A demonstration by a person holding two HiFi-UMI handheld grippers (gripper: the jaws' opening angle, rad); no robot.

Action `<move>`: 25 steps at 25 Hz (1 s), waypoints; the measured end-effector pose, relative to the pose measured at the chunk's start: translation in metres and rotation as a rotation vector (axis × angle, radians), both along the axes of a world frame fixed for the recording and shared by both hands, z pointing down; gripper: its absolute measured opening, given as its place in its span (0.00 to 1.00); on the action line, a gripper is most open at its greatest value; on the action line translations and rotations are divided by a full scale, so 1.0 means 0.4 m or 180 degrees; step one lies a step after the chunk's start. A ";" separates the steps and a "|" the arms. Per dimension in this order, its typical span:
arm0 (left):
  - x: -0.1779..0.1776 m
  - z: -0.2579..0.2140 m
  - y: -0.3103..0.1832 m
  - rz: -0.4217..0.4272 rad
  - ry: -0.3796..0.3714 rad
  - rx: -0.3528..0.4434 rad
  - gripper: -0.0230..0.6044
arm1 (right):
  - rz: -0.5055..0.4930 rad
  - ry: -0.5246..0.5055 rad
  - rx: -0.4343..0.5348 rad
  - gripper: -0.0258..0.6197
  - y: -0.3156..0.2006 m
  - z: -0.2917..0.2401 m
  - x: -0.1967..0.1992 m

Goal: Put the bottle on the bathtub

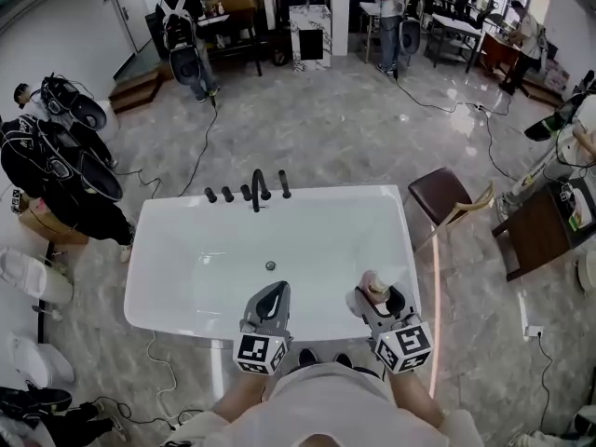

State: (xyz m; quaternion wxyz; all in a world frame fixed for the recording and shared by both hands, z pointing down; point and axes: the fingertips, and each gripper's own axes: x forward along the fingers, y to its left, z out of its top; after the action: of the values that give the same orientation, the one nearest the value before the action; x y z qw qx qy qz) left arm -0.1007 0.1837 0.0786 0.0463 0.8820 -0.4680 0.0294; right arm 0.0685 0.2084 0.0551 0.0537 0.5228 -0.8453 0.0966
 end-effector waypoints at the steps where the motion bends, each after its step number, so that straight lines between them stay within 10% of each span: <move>1: -0.003 0.001 -0.001 0.0021 0.0004 0.0003 0.05 | 0.0015 0.0009 -0.0002 0.38 0.001 0.000 -0.003; 14: 0.024 -0.002 -0.014 0.0119 -0.0056 0.0039 0.05 | 0.0048 -0.0061 -0.0003 0.38 0.008 0.005 0.009; 25: 0.037 -0.012 -0.022 -0.0346 -0.0122 -0.0014 0.05 | -0.0195 -0.0128 -0.0024 0.38 -0.051 0.022 0.078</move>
State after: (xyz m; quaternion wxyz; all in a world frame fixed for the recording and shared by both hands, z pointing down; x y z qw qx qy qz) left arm -0.0860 0.1749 0.0740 0.0408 0.8544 -0.5160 0.0448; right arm 0.0999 0.1879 0.0639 0.0416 0.4943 -0.8615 0.1085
